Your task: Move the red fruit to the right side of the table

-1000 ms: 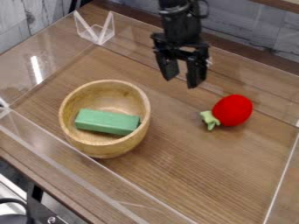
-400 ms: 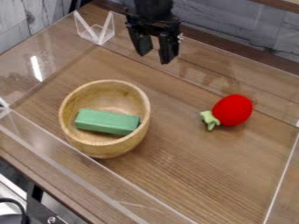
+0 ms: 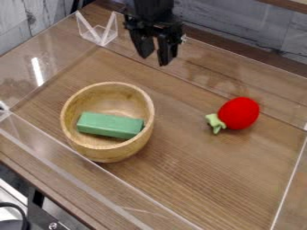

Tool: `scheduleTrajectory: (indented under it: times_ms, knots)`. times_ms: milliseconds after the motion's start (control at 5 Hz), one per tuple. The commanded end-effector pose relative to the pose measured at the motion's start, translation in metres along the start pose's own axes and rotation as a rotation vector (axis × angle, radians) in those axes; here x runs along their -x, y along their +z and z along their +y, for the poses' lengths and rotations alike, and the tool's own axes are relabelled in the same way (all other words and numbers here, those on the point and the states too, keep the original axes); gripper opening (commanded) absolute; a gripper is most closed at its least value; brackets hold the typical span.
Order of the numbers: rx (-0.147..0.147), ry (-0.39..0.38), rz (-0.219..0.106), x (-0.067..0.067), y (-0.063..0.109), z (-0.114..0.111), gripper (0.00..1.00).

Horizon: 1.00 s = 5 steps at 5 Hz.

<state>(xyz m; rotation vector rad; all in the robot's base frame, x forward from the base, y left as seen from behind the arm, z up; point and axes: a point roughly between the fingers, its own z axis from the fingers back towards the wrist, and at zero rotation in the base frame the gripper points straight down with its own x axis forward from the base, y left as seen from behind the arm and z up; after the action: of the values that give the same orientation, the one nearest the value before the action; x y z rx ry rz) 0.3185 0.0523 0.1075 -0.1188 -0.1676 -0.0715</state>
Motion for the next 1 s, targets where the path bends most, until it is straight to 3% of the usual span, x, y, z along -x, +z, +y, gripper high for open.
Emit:
scheduleTrajectory:
  times_ms: [0, 600, 800]
  knots:
    - [-0.051, 0.026, -0.09, -0.001, 0.016, -0.001, 1.0]
    - [-0.072, -0.051, -0.138, -0.004, 0.002, 0.003, 1.0]
    - [-0.072, -0.058, -0.147, -0.013, 0.015, -0.006, 1.0]
